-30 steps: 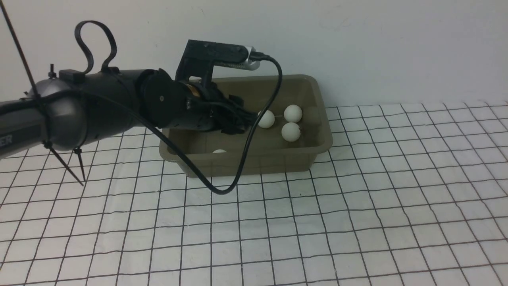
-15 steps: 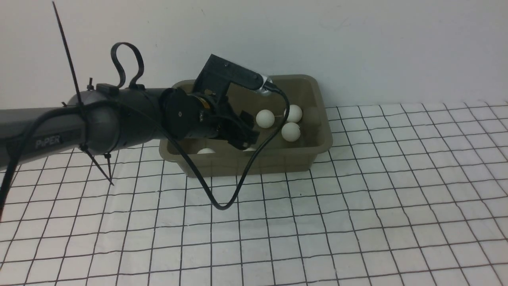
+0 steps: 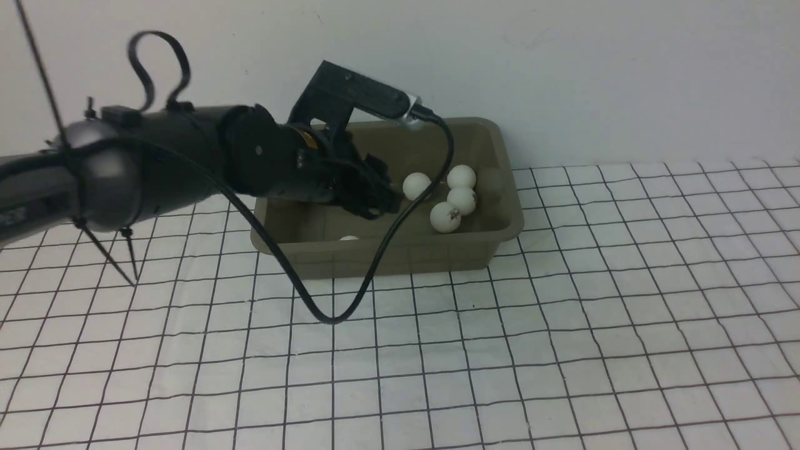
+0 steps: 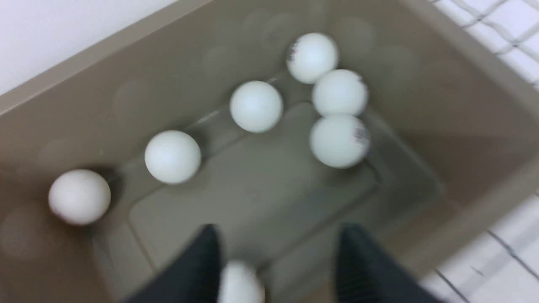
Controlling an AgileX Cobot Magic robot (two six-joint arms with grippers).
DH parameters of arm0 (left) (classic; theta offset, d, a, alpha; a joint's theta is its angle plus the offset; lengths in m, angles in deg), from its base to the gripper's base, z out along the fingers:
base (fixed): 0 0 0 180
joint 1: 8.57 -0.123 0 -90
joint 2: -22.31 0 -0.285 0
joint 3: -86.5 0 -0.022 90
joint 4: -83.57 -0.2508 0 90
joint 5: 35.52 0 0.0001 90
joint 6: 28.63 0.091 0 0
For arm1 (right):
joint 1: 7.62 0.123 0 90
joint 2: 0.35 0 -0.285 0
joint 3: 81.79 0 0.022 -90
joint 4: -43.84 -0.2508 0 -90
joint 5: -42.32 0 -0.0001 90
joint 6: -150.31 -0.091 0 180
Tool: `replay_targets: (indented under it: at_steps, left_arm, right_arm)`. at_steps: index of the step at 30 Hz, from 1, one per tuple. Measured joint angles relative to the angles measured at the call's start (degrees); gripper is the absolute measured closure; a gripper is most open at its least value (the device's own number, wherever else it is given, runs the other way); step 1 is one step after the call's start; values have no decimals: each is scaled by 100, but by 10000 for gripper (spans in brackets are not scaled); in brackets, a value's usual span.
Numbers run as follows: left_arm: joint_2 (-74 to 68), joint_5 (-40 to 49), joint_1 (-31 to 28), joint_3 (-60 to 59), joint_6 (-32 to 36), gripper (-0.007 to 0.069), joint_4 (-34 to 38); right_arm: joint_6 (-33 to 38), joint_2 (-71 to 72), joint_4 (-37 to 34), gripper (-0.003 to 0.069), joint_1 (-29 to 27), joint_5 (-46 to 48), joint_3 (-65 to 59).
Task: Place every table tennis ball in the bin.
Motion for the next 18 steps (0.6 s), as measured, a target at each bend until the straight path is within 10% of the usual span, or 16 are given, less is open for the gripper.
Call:
replay_targets:
  at_steps: [4, 18]
  left_arm:
    - [587, 898, 0, 0, 5, 580, -7]
    - [2329, 3846, 0, 0, -30, 629, 453]
  right_arm:
    - [0, 0, 0, 676, 0, 0, 0]
    - [0, 0, 37, 676, 0, 0, 0]
